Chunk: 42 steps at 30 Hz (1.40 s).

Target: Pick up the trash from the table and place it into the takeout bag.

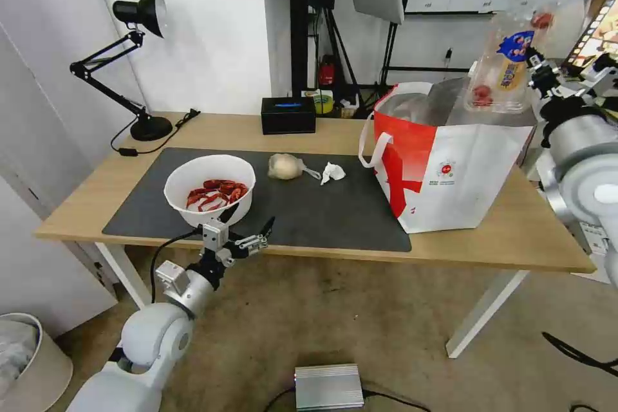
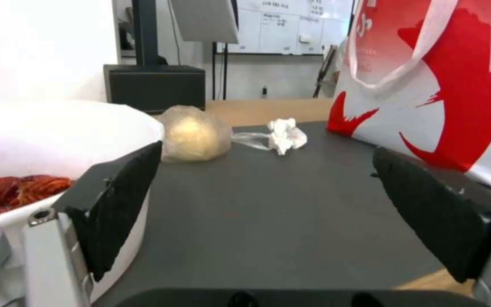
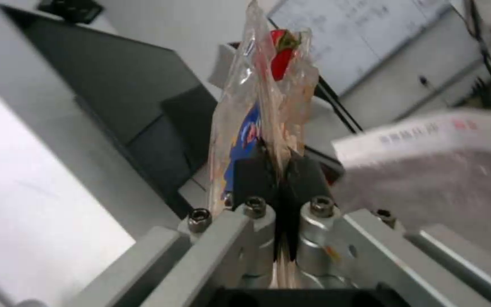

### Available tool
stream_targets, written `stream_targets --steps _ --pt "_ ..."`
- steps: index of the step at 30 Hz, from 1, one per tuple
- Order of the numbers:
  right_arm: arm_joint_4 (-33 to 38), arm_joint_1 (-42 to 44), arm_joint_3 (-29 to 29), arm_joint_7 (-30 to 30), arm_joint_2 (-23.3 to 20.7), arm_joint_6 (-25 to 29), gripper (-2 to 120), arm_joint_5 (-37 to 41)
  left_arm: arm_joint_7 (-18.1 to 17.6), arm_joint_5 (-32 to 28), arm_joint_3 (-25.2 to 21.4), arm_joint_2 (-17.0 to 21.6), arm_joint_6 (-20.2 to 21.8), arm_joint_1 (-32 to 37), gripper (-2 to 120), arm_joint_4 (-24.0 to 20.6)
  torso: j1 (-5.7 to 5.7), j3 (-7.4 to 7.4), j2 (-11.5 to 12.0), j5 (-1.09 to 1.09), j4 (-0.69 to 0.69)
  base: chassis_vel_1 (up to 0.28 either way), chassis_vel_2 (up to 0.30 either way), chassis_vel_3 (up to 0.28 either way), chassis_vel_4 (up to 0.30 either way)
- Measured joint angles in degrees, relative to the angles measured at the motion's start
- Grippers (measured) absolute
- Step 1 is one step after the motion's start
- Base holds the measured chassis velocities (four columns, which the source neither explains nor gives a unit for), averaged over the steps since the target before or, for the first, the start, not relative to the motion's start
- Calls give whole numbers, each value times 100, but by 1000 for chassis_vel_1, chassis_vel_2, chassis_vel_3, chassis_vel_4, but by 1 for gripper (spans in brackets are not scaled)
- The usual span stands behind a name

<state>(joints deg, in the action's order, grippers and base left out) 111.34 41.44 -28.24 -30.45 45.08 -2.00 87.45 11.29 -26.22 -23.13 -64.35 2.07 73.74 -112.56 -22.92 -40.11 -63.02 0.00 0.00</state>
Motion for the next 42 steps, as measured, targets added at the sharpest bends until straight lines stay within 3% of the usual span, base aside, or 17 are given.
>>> stream_targets --steps 7,17,32,34,36,42 --pt "-342 -410 193 -471 388 -108 0 151 25 5 10 -2 0 15 100 25 0 0 0 0 0 0 0 0 0" --pt "-874 -1201 628 -1592 882 -358 0 251 87 14 2 -33 0 27 100 46 0 0 0 0 0 0 0 0 0" --pt "-994 -1258 706 -2062 1111 -677 0 329 104 13 -55 -61 -6 43 100 59 0 0 -1 0 0 0 0 0 0" --pt "-989 -1244 704 -2063 1110 -686 2 328 105 13 -60 -67 -8 45 100 60 0 1 -1 0 0 0 0 0 0" --pt "-967 -1210 692 -2060 1101 -699 13 323 106 13 -65 -76 -14 49 100 64 0 1 -1 0 0 0 0 0 0" --pt "-918 -1179 673 -2034 1080 -706 32 319 107 13 -66 -85 -16 45 100 65 0 0 -1 0 0 0 0 0 0"
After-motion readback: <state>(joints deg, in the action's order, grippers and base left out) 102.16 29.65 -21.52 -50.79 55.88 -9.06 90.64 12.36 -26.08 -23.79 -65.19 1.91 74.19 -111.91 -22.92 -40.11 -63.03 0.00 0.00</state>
